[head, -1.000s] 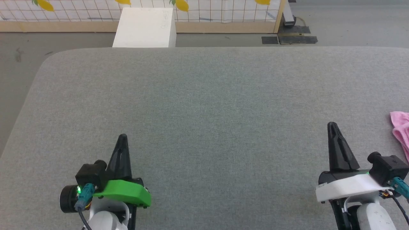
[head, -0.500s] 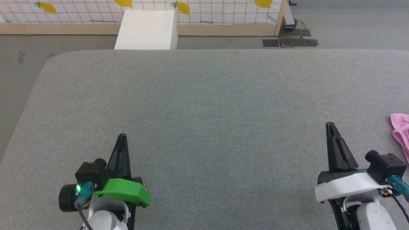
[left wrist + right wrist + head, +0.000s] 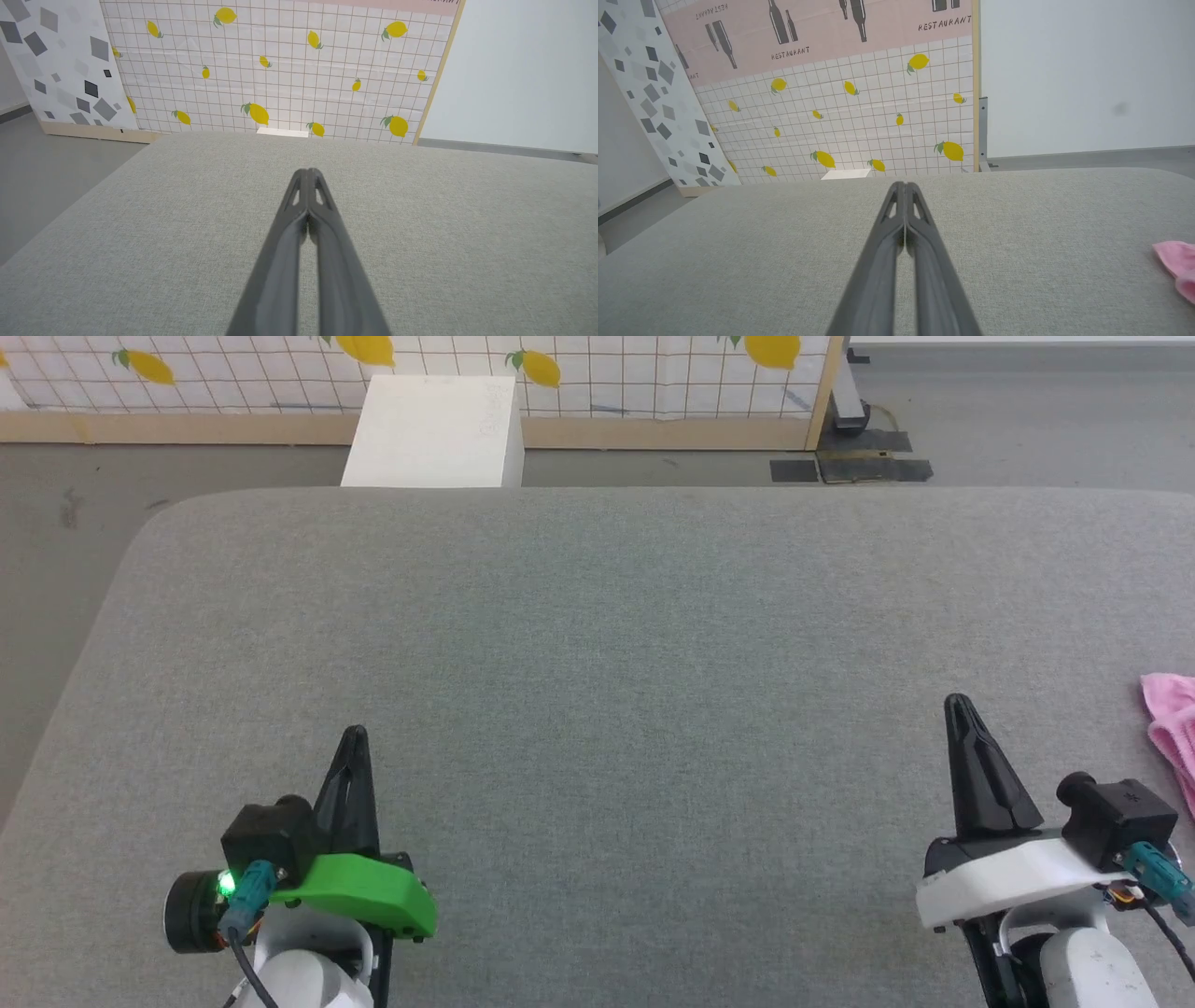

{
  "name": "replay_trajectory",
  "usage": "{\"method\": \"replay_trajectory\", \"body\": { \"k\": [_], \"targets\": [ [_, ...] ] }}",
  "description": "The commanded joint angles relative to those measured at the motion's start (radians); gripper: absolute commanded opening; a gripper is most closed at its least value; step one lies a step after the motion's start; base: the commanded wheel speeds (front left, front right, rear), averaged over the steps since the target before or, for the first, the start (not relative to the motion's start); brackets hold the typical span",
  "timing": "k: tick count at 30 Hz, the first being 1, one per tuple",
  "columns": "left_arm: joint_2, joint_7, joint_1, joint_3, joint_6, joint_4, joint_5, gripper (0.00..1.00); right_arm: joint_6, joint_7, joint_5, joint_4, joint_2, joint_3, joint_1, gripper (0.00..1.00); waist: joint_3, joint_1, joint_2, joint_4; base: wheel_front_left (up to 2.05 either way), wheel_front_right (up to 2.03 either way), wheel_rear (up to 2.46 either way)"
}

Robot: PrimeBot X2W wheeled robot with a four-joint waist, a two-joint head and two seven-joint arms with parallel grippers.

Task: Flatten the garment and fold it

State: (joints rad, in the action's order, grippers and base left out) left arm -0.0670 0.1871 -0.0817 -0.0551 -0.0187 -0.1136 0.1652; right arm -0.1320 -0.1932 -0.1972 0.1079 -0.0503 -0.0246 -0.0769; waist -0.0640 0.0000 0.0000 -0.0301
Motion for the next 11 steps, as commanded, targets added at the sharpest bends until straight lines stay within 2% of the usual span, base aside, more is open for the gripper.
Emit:
{"method": "replay_trajectory", "body": {
  "k": [1,11],
  "targets": [
    [0.004,-0.005,0.020,0.003,0.004,0.007,-0.011,0.00,0.000,0.007,0.011,-0.009,0.000,0.003,0.018,0.00,0.001,0.0000,0.0000,0.001,0.00,0.00,0.00],
    [0.005,-0.025,0.026,0.009,0.006,0.018,-0.028,0.00,0.000,0.028,0.031,-0.020,0.000,0.005,0.025,0.00,0.008,0.0000,0.0000,0.004,0.00,0.00,0.00]
  ]
}}
